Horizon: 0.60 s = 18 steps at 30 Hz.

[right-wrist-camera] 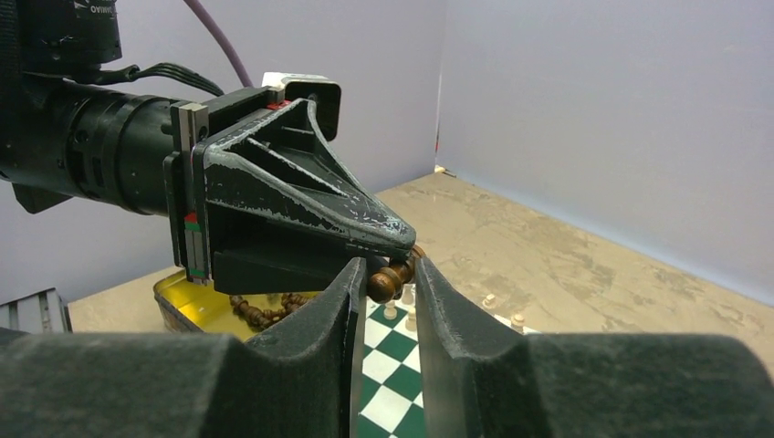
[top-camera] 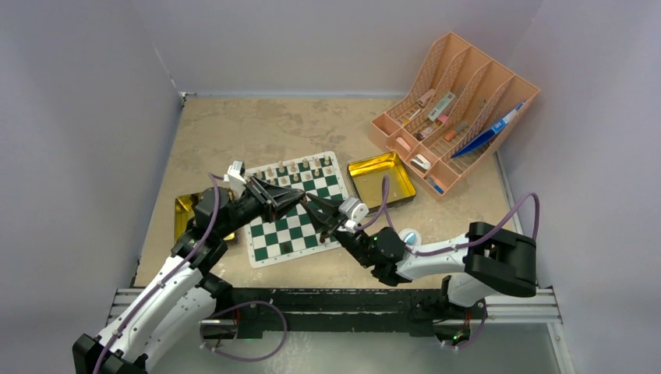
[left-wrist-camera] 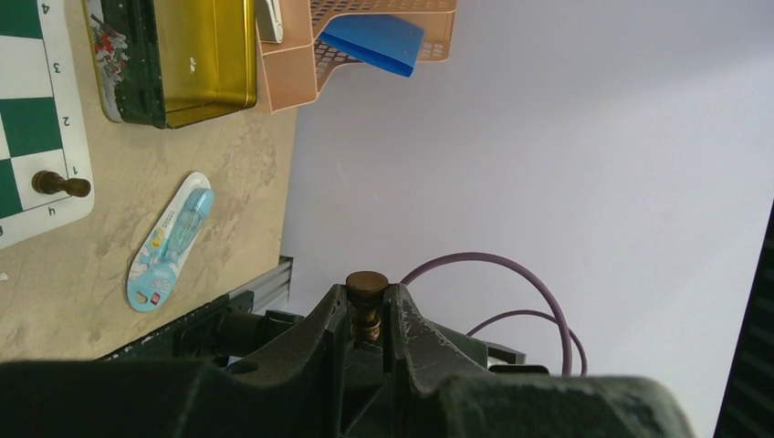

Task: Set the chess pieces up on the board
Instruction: Place the chess piece on the chessboard.

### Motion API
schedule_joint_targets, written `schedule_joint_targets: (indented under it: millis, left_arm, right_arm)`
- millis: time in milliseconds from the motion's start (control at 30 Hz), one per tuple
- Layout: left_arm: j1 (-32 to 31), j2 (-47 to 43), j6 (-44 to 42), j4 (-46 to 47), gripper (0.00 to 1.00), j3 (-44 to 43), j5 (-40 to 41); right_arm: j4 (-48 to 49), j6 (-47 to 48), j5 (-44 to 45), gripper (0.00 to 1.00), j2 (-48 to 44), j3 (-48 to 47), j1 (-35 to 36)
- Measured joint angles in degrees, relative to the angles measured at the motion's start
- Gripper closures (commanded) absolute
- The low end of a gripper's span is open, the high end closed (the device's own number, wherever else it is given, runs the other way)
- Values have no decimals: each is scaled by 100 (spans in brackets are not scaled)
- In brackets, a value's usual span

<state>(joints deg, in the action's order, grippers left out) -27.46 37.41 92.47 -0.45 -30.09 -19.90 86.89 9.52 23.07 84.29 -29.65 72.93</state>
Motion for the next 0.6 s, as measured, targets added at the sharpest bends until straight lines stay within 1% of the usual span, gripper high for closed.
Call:
schedule_joint_targets:
  millis: [167, 233, 267, 400, 433, 500, 600]
  left_arm:
    - [2, 0, 2, 0, 96, 0, 11]
    - [0, 2, 2, 0, 92, 0, 15]
    - [2, 2, 0, 0, 88, 0, 17]
    - [2, 44, -66, -7, 66, 0, 22]
    - [2, 76, -98, -4, 62, 0, 17]
    - [2, 144, -188, -7, 56, -7, -37]
    - [2, 264, -289, -22, 52, -46, -140]
  right_arm:
    - [0, -20, 79, 88, 9, 0, 20]
    - [0, -37, 131, 97, 9, 0, 22]
    - [-2, -52, 149, 100, 9, 0, 22]
    - [-138, -175, 201, 100, -31, -4, 20]
    - [-225, -229, 219, 100, -70, -7, 22]
    - [-509, -376, 295, 100, -186, -42, 22]
    - [-1113, -673, 358, 100, -420, -177, 22]
